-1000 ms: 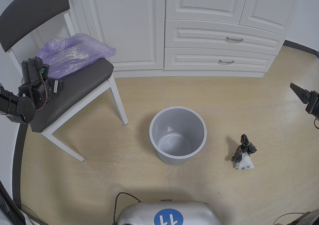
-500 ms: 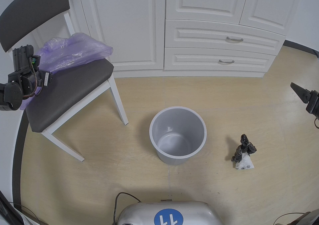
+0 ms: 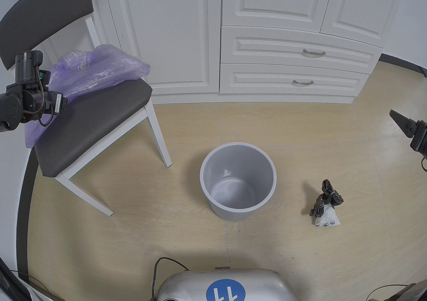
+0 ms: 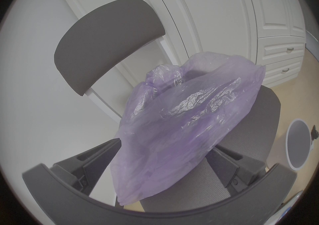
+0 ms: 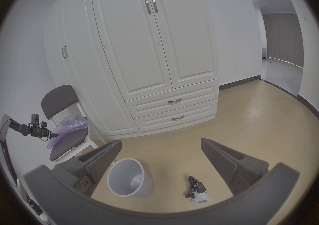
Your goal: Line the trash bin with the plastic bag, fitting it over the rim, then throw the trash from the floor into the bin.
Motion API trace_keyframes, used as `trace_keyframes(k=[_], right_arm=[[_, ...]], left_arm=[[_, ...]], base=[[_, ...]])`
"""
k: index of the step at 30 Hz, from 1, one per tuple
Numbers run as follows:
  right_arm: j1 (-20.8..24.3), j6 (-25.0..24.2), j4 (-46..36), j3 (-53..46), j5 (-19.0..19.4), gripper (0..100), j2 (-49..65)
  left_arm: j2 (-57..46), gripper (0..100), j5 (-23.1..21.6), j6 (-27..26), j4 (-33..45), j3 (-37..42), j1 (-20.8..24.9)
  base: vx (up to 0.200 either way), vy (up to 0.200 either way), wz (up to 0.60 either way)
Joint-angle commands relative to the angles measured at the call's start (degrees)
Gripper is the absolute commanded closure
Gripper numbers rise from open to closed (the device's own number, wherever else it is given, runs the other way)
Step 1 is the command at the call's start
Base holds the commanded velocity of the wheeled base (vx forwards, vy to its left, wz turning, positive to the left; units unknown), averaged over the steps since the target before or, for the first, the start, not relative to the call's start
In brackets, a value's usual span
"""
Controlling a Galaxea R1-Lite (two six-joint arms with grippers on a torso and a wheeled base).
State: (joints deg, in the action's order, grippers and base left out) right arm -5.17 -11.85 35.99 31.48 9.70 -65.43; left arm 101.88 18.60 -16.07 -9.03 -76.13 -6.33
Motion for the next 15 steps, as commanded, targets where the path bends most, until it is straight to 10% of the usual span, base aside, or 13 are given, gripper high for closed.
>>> trace_keyframes(k=[1,15], right_arm=[[-0.5,0.0,0.0,0.0,0.1,0,0.0],[-0.8,-0.1,0.0,0.1,0.8,0,0.0]], left_arm=[[-0.2,0,-0.2,0.2,0.8,-0.8,-0.6],[0.0,0,-0.2,0.2,2.5,0.5,0.2]], base=[[0.0,0.0,0.0],[0.0,0.0,0.0]])
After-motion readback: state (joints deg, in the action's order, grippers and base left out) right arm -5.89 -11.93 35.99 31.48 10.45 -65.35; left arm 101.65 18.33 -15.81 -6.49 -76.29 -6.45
